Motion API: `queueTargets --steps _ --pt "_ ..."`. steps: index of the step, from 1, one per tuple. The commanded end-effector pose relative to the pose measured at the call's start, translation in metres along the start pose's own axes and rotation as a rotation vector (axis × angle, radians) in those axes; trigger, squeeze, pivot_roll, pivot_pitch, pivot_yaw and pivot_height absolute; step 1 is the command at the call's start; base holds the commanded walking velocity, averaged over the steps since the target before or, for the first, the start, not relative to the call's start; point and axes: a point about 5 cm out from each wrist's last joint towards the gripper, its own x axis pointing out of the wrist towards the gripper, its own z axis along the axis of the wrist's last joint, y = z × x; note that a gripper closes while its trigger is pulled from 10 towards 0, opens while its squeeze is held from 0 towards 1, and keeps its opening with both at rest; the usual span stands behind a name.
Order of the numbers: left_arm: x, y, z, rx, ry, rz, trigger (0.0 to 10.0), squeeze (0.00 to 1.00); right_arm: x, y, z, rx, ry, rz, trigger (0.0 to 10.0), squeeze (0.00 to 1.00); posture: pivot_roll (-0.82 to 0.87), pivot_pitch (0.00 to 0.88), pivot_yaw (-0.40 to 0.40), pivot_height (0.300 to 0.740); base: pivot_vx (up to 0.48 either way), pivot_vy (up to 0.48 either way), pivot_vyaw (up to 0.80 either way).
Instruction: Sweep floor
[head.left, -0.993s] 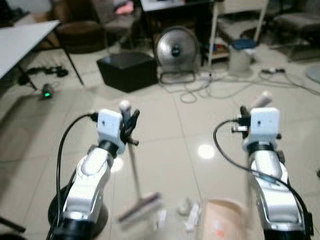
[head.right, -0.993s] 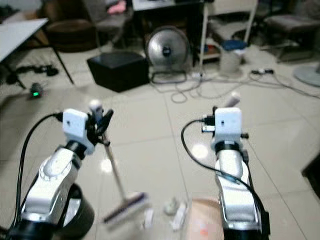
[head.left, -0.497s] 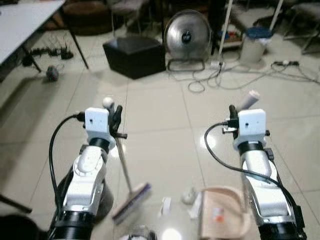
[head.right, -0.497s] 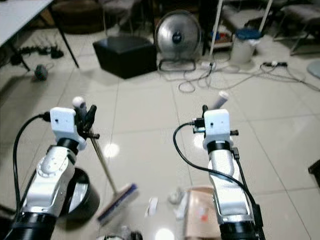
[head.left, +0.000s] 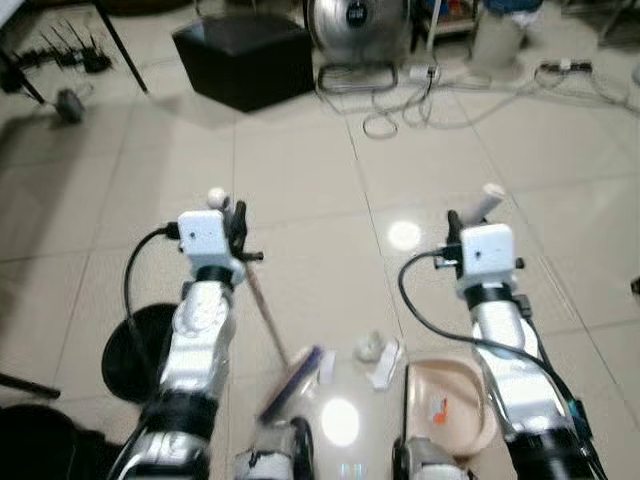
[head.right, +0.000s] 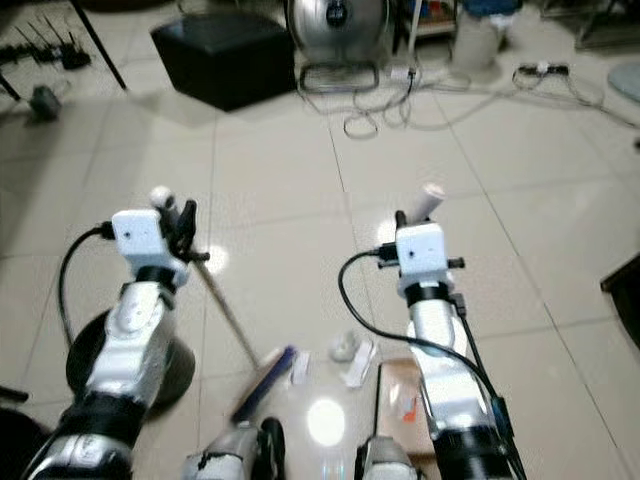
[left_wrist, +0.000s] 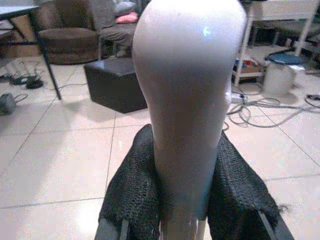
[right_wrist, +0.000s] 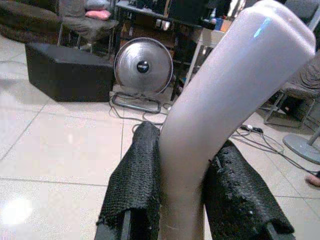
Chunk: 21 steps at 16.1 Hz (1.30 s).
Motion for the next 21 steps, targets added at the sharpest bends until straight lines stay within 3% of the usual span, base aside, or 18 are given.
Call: queueTargets --steps 1,4,10,12,14,15,21 --pt "0.0 0.001 0.001 0.005 -0.043 0.034 10.0 0.0 0.003 0.009 0.007 -0.038 -0.072 0.018 10.0 0.0 0.07 0.331 0.106 0.74 0.0 0.0 0.0" --pt "0.0 -0.002 -0.001 0.022 -0.064 0.065 10.0 0.0 0.005 0.021 0.011 -0.052 -0.117 0.029 10.0 0.0 0.08 0.342 0.113 0.74 0.0 0.0 0.0" --pt "0.003 -0.007 -0.006 0.018 -0.071 0.114 10.0 0.0 0.001 0.06 0.004 -0.051 -0.119 0.112 10.0 0.0 0.09 0.362 0.128 0.74 0.0 0.0 0.0" --pt "0.007 -0.024 -0.009 -0.068 -0.036 0.121 10.0 0.0 0.005 0.07 -0.005 0.07 0.018 0.015 10.0 0.0 0.09 0.359 0.132 0.74 0.0 0.0 0.0" --pt "0.009 -0.03 -0.007 -0.116 -0.034 0.128 10.0 0.0 0.009 0.07 -0.003 0.105 0.029 -0.022 10.0 0.0 0.09 0.357 0.135 0.74 0.0 0.0 0.0" --pt "0.013 -0.04 -0.001 -0.195 -0.038 0.125 10.0 0.0 0.014 0.069 0.0 0.128 0.029 -0.051 10.0 0.0 0.09 0.35 0.136 0.74 0.0 0.0 0.0" --pt "0.017 -0.065 0.025 -0.445 -0.036 0.02 10.0 0.0 0.02 0.064 -0.004 0.121 0.043 -0.071 10.0 0.0 0.1 0.321 0.135 0.74 0.0 0.0 0.0"
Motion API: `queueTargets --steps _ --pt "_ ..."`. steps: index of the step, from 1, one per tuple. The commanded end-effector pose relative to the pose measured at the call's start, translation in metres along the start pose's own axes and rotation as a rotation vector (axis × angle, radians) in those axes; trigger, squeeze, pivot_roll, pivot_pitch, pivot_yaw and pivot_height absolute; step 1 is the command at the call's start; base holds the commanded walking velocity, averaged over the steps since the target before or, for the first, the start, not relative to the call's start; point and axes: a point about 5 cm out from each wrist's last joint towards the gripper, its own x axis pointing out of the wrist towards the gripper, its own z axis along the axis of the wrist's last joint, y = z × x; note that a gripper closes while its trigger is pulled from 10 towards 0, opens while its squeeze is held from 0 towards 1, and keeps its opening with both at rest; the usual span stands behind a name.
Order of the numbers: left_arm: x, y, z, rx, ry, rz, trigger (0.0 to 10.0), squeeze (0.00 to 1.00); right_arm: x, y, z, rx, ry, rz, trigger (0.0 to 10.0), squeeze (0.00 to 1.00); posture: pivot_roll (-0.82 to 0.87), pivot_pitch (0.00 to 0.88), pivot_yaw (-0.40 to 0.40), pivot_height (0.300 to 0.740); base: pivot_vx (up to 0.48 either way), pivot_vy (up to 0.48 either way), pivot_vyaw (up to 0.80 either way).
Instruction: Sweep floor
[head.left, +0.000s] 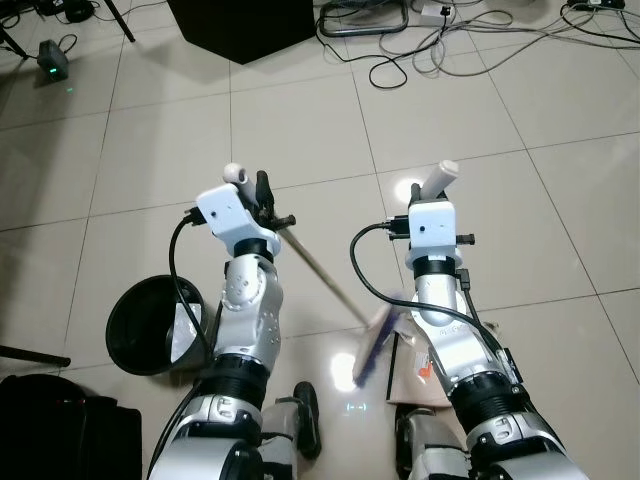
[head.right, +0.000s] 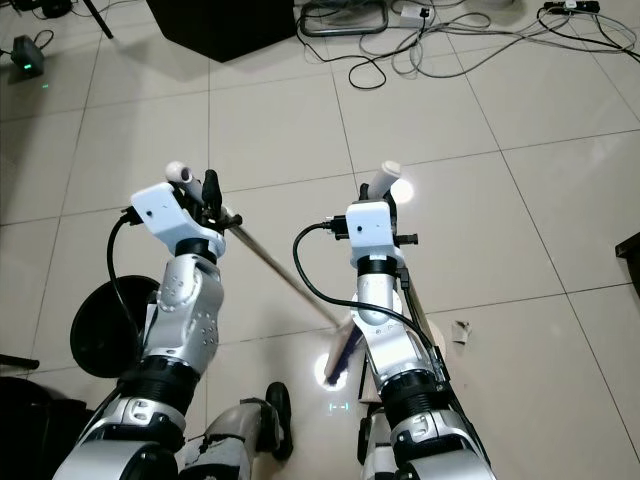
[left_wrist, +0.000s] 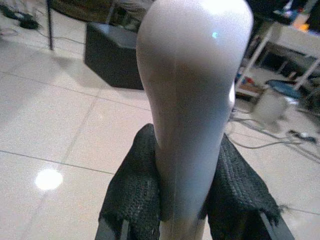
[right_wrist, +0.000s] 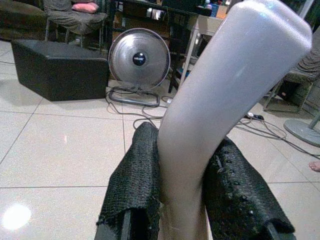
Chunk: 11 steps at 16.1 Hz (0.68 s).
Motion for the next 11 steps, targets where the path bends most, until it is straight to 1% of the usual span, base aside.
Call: queueTargets --steps 1,2,3,4,5,6,7,8,9,11 --pt "-0.009 -0.024 0.001 -0.131 0.043 -0.096 10.0 0.0 -0.013 0.007 -0.022 0.051 0.128 0.007 10.0 0.0 0.11 0.318 0.135 0.74 0.0 0.0 0.0" --pt "-0.014 -0.029 0.002 -0.14 0.077 -0.156 10.0 0.0 -0.012 0.006 -0.023 0.048 0.13 0.007 10.0 0.0 0.11 0.314 0.136 0.74 0.0 0.0 0.0" --pt "-0.015 -0.029 0.002 -0.143 0.088 -0.166 10.0 0.0 -0.012 0.006 -0.023 0.048 0.13 0.007 10.0 0.0 0.11 0.314 0.136 0.74 0.0 0.0 0.0" --pt "-0.02 -0.029 0.007 -0.104 0.091 -0.245 10.0 0.0 -0.012 0.004 -0.024 0.044 0.127 0.01 10.0 0.0 0.1 0.305 0.135 0.74 0.0 0.0 0.0" --pt "-0.023 -0.028 0.013 -0.088 0.088 -0.298 10.0 0.0 -0.012 0.002 -0.024 0.039 0.124 0.016 10.0 0.0 0.1 0.304 0.136 0.74 0.0 0.0 0.0" --pt "-0.024 -0.028 0.017 -0.075 0.089 -0.335 10.0 0.0 -0.013 0.001 -0.025 0.036 0.124 0.019 10.0 0.0 0.11 0.303 0.136 0.74 0.0 0.0 0.0" --pt "-0.022 -0.028 0.03 -0.042 0.076 -0.423 10.0 0.0 -0.016 -0.002 -0.029 0.032 0.131 0.019 10.0 0.0 0.11 0.302 0.136 0.74 0.0 0.0 0.0" --pt "-0.022 -0.028 0.03 -0.042 0.076 -0.423 10.0 0.0 -0.016 -0.002 -0.029 0.032 0.131 0.019 10.0 0.0 0.11 0.302 0.136 0.74 0.0 0.0 0.0" --pt "-0.01 -0.018 0.055 0.044 -0.029 -0.432 10.0 0.0 -0.019 -0.005 -0.032 0.026 0.136 0.015 10.0 0.0 0.1 0.299 0.139 0.74 0.0 0.0 0.0" --pt "0.0 -0.01 0.07 0.074 -0.112 -0.394 10.0 0.0 -0.02 -0.006 -0.033 0.026 0.137 0.009 10.0 0.0 0.1 0.297 0.138 0.74 0.0 0.0 0.0"
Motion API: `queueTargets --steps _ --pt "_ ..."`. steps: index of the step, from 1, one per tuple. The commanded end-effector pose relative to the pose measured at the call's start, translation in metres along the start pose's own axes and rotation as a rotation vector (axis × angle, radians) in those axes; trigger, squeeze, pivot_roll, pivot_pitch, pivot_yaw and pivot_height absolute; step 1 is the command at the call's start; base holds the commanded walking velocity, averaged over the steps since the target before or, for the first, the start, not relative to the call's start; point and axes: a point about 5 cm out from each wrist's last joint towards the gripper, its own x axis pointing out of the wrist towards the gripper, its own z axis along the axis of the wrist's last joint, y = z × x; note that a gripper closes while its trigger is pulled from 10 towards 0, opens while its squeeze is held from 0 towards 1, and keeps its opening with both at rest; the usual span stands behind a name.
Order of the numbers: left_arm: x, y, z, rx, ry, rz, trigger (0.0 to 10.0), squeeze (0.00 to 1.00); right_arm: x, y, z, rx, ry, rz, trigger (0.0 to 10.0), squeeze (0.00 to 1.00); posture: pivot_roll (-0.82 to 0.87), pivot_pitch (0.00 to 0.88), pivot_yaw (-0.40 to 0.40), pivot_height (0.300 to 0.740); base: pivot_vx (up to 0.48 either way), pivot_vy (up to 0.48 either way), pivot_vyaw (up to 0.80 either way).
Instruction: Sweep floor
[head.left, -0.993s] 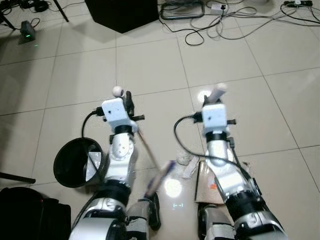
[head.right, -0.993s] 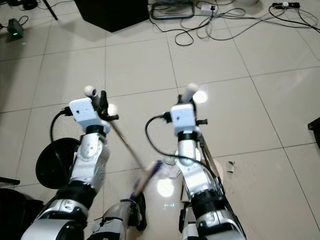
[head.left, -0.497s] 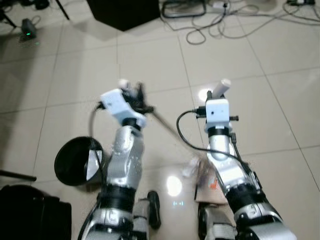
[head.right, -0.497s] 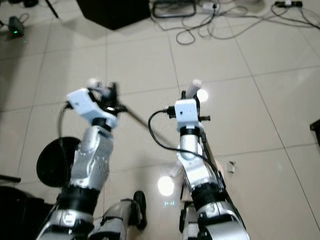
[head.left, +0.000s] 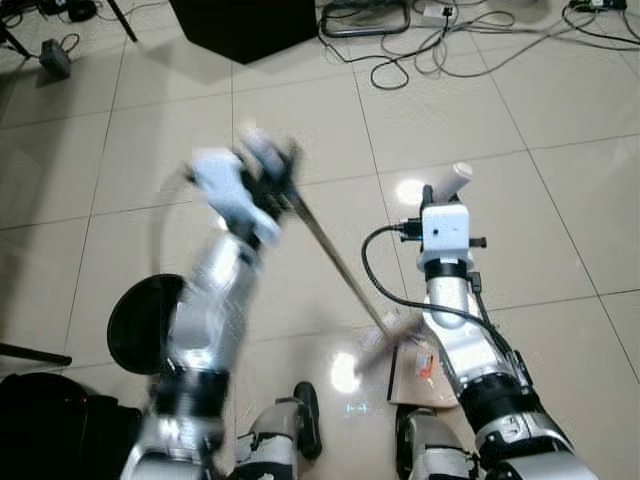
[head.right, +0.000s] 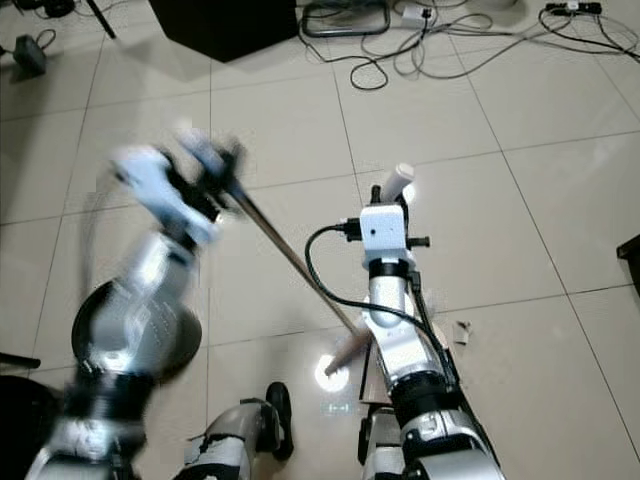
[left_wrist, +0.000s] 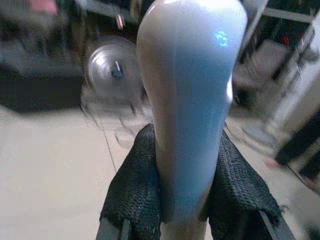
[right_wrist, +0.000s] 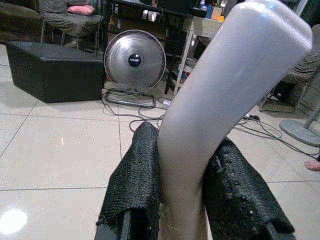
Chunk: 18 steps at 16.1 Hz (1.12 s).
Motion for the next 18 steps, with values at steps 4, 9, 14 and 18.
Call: queueTargets --steps 4,9,14,18 --pt "0.006 0.009 0.005 0.091 -0.061 0.018 10.0 0.0 -0.02 0.006 -0.026 0.033 0.139 0.028 10.0 0.0 0.1 0.303 0.135 0.74 0.0 0.0 0.0" --pt "-0.004 -0.024 -0.064 0.203 0.097 -0.055 10.0 0.0 -0.023 0.011 -0.022 0.044 0.126 0.044 10.0 0.0 0.08 0.312 0.128 0.74 0.0 0.0 0.0" --pt "-0.017 -0.049 -0.089 0.077 0.126 -0.041 10.0 0.0 -0.023 0.012 -0.021 0.047 0.128 0.054 10.0 0.0 0.08 0.309 0.127 0.74 0.0 0.0 0.0" --pt "-0.016 -0.058 -0.075 -0.068 0.057 -0.022 10.0 0.0 -0.024 0.014 -0.022 0.051 0.137 0.066 10.0 0.0 0.08 0.298 0.126 0.74 0.0 0.0 0.0"
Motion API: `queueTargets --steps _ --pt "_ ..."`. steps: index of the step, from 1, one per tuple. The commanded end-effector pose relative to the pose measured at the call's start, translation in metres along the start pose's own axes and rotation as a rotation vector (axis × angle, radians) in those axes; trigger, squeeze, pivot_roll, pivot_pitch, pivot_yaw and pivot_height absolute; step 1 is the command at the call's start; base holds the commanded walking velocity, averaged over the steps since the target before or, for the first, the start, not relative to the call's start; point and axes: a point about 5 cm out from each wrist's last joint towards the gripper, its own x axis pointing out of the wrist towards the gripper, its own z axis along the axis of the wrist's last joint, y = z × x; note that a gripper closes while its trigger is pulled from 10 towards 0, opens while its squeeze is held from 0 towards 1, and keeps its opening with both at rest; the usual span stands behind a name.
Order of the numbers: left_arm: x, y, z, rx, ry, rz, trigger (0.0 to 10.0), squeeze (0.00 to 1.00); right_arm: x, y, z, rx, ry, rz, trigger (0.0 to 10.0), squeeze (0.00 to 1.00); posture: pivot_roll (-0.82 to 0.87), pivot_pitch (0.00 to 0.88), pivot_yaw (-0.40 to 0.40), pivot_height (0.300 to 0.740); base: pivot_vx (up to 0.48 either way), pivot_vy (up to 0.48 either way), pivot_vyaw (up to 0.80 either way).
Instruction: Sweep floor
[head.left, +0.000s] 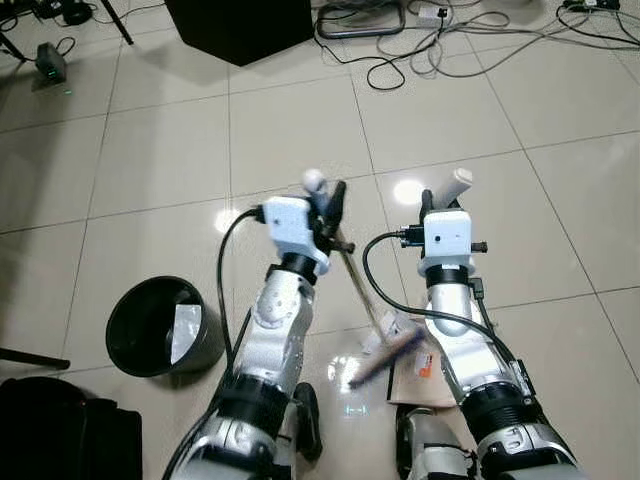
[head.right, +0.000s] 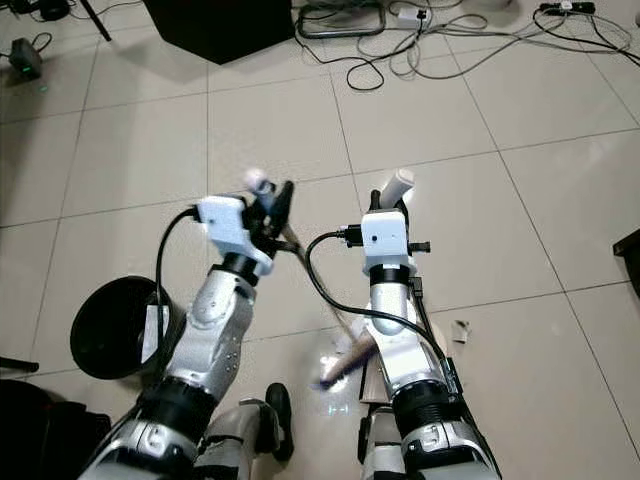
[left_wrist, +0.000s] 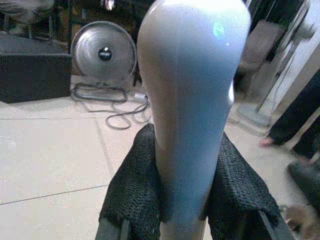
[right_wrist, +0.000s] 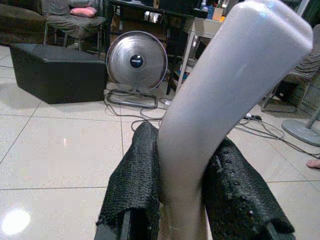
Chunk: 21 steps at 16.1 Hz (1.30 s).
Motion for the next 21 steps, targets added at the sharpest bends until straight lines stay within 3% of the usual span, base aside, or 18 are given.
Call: queueTargets --steps 1,3,5,8,9,11,14,16,21 --pt "0.001 -0.01 0.009 -0.063 -0.046 -0.044 10.0 0.0 -0.018 0.015 -0.022 0.044 0.145 0.046 10.0 0.0 0.08 0.295 0.126 0.74 0.0 0.0 0.0" --pt "-0.002 -0.019 0.015 -0.064 -0.055 -0.162 10.0 0.0 -0.018 0.015 -0.023 0.046 0.148 0.059 10.0 0.0 0.08 0.275 0.121 0.74 0.0 0.0 0.0" --pt "-0.004 -0.015 0.029 -0.028 -0.082 -0.255 10.0 0.0 -0.019 0.011 -0.023 0.049 0.138 0.065 10.0 0.0 0.08 0.243 0.116 0.74 0.0 0.0 0.0" --pt "0.004 0.018 0.064 0.094 -0.155 -0.238 10.0 0.0 -0.021 -0.003 -0.021 0.083 0.108 0.047 10.0 0.0 0.08 0.18 0.11 0.74 0.0 0.0 0.0" --pt "0.009 0.037 0.085 0.16 -0.198 -0.201 10.0 0.0 -0.024 -0.012 -0.018 0.114 0.082 0.039 10.0 0.0 0.08 0.16 0.11 0.74 0.0 0.0 0.0" --pt "0.013 0.055 0.105 0.209 -0.229 -0.167 10.0 0.0 -0.028 -0.025 -0.013 0.135 0.051 0.03 10.0 0.0 0.06 0.119 0.113 0.74 0.0 0.0 0.0" --pt "0.014 0.077 0.112 0.3 -0.188 -0.071 10.0 0.0 -0.035 -0.043 -0.001 0.192 -0.009 0.022 10.0 0.0 0.04 0.067 0.132 0.74 0.0 0.0 0.0" --pt "0.012 0.094 0.105 0.373 -0.115 0.014 10.0 0.0 -0.045 -0.056 0.008 0.267 -0.044 0.014 10.0 0.0 0.03 0.034 0.148 0.74 0.0 0.0 0.0" --pt "0.005 0.105 0.091 0.428 -0.043 0.049 10.0 0.0 -0.055 -0.07 0.021 0.341 -0.077 0.007 10.0 0.0 0.02 0.002 0.159 0.74 0.0 0.0 0.0"
